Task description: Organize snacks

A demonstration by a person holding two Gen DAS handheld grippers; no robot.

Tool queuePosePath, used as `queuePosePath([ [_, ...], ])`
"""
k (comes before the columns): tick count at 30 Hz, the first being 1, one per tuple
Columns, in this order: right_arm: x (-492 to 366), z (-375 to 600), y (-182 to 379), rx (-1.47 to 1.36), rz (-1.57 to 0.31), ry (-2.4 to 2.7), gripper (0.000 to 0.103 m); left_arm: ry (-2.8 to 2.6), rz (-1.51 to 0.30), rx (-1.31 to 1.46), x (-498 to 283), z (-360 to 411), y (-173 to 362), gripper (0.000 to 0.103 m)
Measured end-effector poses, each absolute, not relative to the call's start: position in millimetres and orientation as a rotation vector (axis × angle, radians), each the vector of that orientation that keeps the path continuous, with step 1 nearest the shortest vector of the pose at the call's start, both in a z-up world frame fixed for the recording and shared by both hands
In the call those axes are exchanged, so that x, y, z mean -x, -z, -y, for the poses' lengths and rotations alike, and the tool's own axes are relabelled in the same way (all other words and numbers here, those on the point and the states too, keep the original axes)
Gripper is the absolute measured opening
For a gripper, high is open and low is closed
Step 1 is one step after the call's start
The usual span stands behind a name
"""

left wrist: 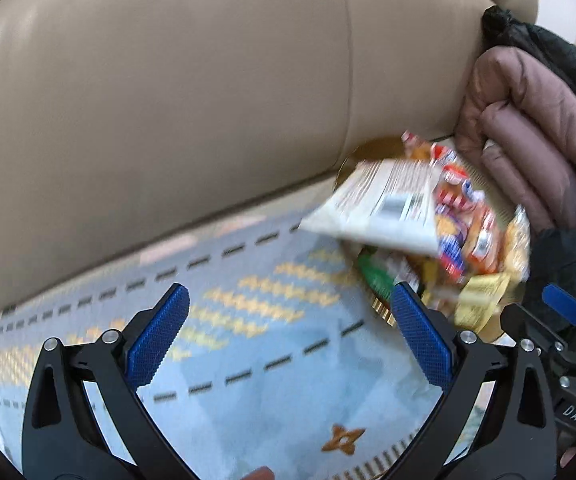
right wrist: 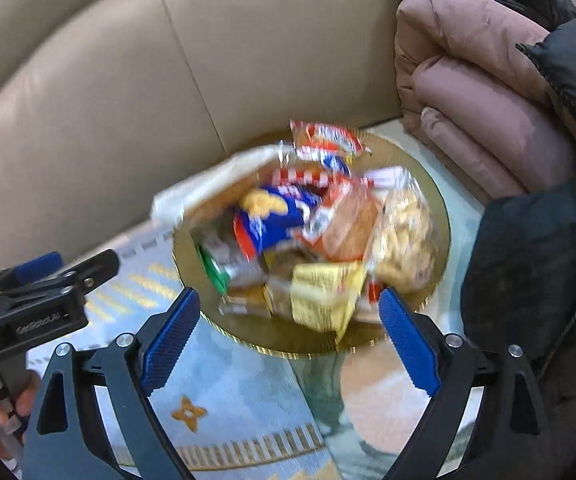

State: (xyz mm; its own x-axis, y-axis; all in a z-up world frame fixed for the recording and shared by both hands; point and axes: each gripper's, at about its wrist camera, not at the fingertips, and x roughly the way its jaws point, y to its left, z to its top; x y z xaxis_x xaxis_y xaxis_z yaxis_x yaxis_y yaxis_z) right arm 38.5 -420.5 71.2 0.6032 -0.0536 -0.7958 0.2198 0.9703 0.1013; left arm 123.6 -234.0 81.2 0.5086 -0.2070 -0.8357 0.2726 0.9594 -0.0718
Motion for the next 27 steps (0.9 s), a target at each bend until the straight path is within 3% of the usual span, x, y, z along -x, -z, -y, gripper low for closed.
queuePosePath([
  [27,-27,415,-67,-0.215,-0.906,0.205,0.09,0.277,-0.914,-0.12,-83,233,-77,0.1],
])
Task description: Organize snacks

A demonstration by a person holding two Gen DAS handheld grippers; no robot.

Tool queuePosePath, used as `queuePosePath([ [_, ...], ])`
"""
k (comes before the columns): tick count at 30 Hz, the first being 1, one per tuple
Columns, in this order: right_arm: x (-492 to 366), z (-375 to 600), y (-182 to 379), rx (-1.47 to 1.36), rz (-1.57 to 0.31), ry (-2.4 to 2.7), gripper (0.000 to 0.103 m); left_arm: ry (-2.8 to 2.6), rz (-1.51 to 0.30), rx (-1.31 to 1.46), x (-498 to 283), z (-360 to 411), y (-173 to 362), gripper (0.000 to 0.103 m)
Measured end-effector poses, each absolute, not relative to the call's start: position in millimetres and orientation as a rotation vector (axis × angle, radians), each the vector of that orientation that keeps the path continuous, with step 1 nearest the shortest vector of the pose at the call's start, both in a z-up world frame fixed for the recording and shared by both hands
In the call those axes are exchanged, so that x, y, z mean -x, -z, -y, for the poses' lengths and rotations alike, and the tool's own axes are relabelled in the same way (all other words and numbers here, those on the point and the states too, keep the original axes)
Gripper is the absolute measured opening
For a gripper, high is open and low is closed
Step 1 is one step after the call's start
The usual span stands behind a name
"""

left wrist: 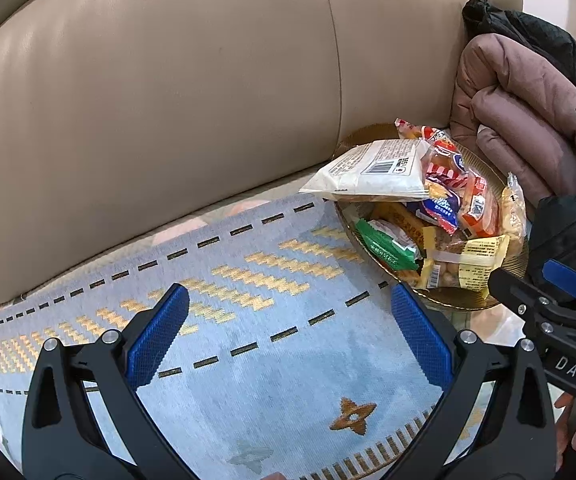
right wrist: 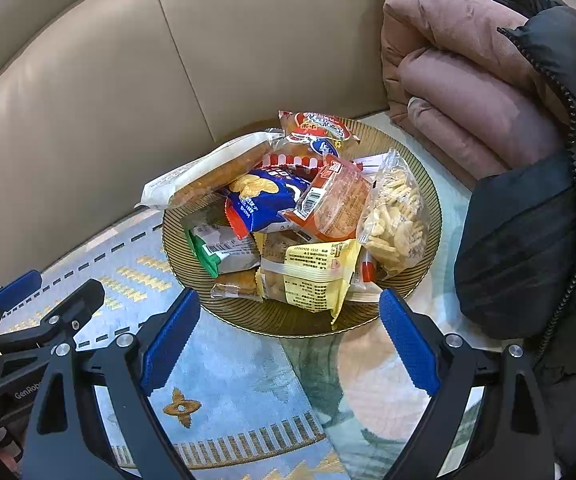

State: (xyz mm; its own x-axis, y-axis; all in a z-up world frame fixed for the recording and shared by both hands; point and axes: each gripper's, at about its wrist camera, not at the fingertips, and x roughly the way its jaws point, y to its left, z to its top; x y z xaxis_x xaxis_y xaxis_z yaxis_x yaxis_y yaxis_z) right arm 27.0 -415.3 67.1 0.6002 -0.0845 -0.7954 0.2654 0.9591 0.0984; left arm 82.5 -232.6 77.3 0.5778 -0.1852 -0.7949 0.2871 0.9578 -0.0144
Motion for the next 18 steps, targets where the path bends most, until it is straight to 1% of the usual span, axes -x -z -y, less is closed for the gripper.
queuePosePath([
  [18,-26.6,414.1,-65.5,-0.221,-0.911,0.2,0.09,0.263,-0.91,-0.128,-83.6,230.5,-75.6,0.1],
])
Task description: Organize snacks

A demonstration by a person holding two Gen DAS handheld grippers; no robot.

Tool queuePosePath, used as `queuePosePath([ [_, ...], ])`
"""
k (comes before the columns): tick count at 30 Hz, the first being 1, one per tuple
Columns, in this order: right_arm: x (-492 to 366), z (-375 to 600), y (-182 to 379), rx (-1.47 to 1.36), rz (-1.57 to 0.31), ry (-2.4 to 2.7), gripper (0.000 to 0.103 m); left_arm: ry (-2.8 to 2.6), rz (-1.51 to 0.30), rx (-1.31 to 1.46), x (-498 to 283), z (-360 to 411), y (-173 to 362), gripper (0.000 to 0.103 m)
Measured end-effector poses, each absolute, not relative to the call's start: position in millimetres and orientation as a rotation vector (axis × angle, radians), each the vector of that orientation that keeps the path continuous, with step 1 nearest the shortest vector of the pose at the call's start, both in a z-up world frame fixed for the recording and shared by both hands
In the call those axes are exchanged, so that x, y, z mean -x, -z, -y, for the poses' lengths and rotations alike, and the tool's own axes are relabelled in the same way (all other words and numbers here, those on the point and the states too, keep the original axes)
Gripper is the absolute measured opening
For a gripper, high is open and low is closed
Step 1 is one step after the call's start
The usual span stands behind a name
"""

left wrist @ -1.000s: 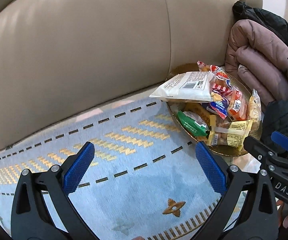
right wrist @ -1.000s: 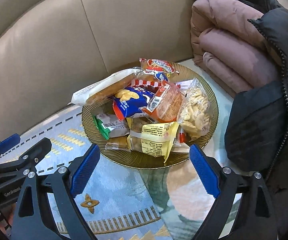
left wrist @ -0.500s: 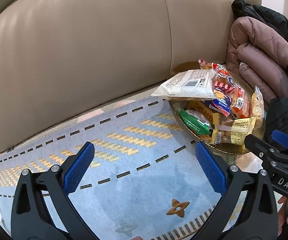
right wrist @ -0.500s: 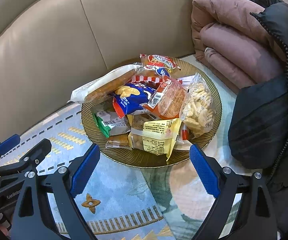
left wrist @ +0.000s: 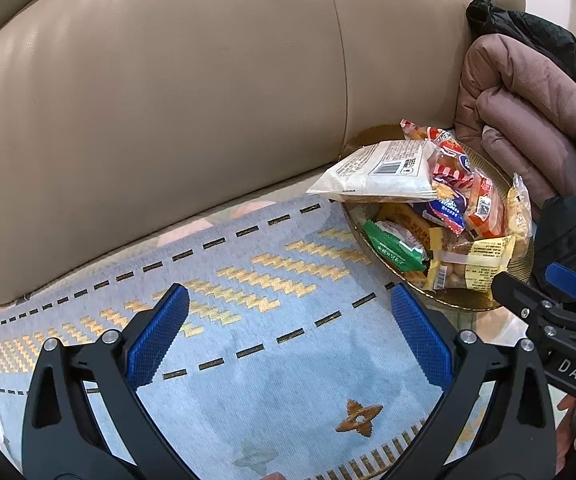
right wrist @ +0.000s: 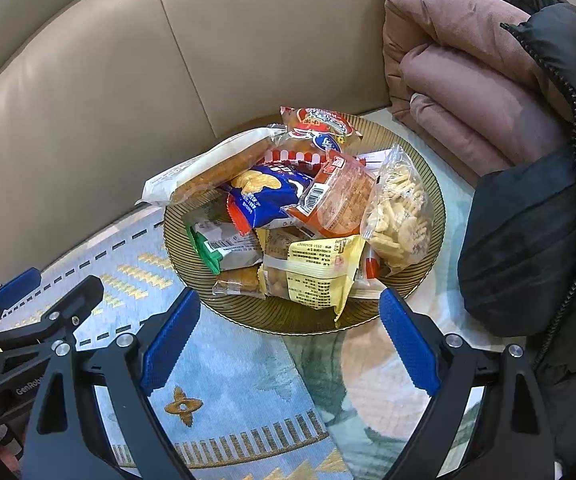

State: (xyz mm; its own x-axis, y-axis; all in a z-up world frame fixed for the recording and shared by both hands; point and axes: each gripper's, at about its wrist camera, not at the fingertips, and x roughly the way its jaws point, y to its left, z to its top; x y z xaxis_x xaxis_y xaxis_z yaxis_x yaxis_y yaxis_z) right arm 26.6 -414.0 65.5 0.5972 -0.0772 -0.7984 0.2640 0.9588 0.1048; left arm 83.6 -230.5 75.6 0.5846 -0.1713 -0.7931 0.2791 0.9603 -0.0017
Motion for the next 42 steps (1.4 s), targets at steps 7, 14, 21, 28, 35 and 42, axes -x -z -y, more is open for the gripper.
queuePosePath([
  [7,-26,413,-68,-0.214,-0.907,0.201,0.09,0.258,-0.903,-0.136,-85,228,-74,0.1],
  [14,-27,414,-66,-0.21,-0.913,0.195,0.09,0.256,-0.899,-0.142,-85,228,-74,0.1],
  [21,-28,415,-65,-0.211,-0.915,0.192,0.09,0.254,-0.912,-0.133,-86,229,-72,0.1],
  [28,-28,415,-63,-0.208,-0.918,0.191,0.09,0.257,-0.929,-0.125,-86,229,-70,0.1],
  [35,-29,416,-61,-0.212,-0.924,0.192,0.09,0.25,-0.952,-0.109,-87,228,-65,0.1],
  [42,-28,413,-61,-0.211,-0.925,0.195,0.09,0.247,-0.957,-0.103,-86,228,-64,0.1],
])
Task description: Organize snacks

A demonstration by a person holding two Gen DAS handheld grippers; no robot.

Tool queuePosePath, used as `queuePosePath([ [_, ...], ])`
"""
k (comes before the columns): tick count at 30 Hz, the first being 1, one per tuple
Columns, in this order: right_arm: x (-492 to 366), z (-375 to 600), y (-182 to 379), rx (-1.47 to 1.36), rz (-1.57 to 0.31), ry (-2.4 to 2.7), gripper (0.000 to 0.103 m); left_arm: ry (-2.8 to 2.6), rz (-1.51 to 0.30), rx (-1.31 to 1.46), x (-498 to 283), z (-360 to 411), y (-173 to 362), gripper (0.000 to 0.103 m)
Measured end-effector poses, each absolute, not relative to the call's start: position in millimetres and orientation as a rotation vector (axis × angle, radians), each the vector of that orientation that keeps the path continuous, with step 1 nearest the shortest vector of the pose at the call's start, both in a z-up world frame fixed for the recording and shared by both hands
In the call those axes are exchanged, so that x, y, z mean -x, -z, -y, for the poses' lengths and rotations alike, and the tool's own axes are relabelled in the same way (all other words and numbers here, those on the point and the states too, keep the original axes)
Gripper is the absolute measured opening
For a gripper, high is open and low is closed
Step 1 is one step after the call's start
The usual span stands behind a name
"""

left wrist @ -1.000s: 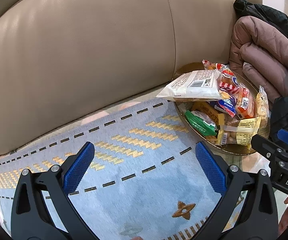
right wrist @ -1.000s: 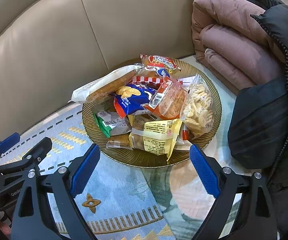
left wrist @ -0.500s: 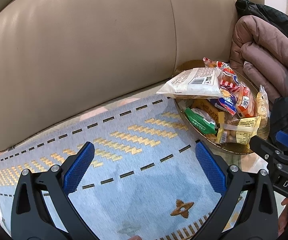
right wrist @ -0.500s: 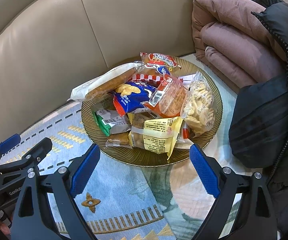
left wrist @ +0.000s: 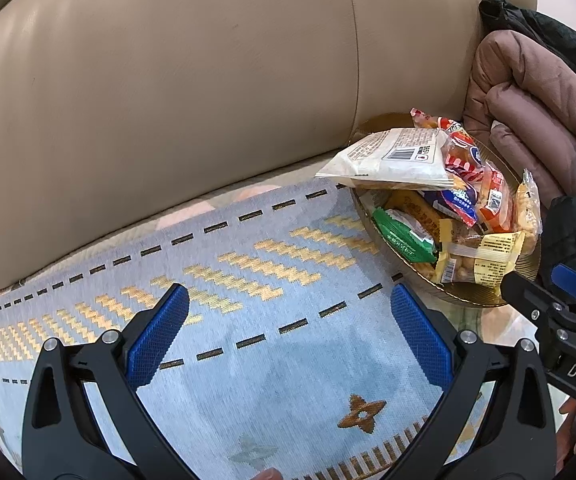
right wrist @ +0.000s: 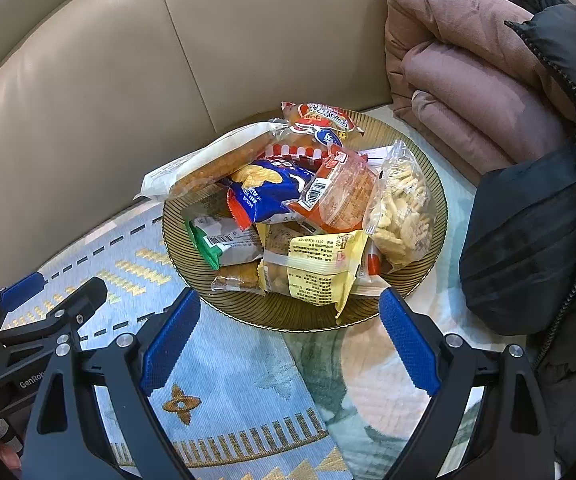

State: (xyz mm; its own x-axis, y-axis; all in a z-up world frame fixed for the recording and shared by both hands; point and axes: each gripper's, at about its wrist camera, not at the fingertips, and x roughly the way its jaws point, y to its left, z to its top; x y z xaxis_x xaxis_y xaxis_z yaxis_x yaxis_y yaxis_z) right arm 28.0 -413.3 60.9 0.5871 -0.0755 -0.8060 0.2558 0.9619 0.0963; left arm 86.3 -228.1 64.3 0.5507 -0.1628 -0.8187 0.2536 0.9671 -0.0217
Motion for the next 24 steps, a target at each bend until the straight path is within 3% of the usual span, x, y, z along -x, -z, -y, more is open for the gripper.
queuePosePath([
  [24,-26.7,409.4,-59.3,-0.222,-0.93,0.197,0.09,0.262,-0.968,-0.122,-85.8,230.1,-63.5,0.1],
])
